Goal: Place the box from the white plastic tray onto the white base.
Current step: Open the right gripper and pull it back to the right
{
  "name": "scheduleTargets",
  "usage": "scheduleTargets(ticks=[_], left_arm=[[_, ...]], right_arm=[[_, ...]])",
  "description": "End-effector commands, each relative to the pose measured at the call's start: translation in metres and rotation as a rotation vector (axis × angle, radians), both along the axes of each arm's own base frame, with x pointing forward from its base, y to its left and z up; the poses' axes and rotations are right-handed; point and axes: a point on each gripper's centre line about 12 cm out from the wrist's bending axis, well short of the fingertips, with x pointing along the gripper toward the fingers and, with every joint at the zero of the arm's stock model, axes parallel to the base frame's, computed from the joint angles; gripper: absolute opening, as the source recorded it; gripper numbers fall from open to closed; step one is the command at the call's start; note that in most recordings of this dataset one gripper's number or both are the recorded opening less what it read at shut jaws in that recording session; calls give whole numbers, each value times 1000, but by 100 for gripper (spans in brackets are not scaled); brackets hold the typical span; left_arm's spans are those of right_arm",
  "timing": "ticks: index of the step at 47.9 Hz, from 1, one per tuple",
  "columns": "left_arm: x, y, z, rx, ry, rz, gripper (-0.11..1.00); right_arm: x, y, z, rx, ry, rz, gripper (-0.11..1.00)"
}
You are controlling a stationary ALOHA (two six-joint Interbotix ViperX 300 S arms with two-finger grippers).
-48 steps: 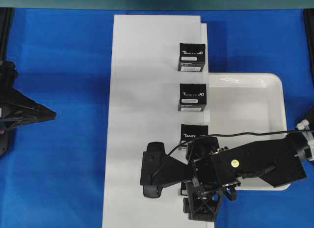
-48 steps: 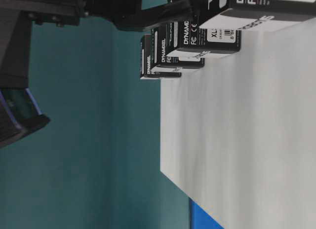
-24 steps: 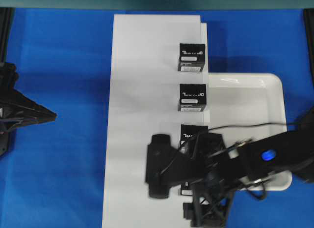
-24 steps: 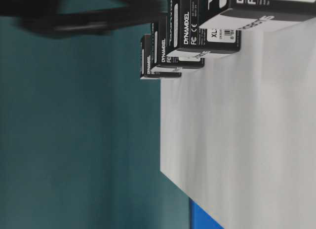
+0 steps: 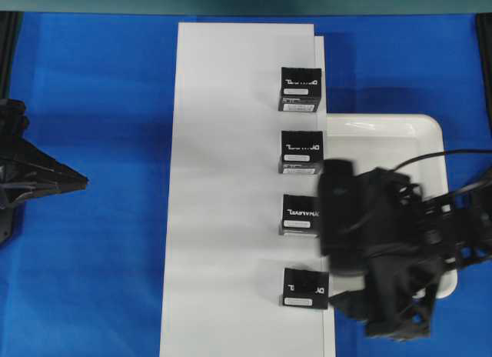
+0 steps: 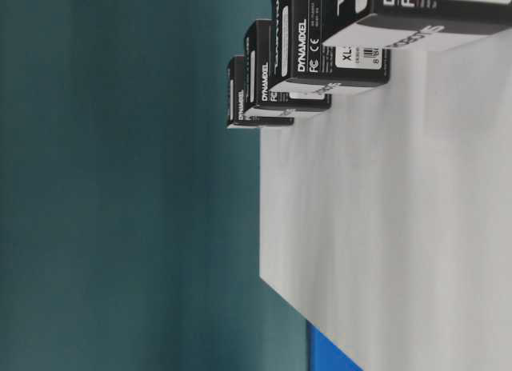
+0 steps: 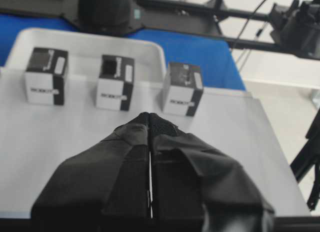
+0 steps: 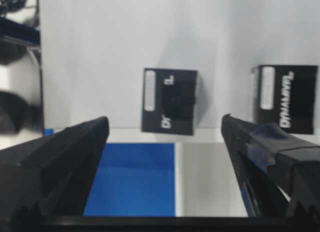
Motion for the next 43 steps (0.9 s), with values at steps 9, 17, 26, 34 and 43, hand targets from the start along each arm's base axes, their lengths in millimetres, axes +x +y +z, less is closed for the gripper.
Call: scheduleTargets(ticks=[9, 17, 26, 34, 43], left_arm=[[1, 0, 1, 42, -12, -4, -5], [-2, 0, 5, 41, -32, -4, -5], [-7, 1, 12, 26, -60, -3, -5], [-13, 1, 16, 8, -73, -1, -5], [-19, 2, 20, 26, -90, -1, -5]], right_arm=[[-28, -21, 10, 55, -255, -27, 97], [-55, -35, 16, 86, -423, -43, 97], [-91, -55, 6, 31, -481, -60, 97], [-125, -71, 1, 8, -548, -90, 97], [-154, -87, 3, 3, -635, -155, 97]])
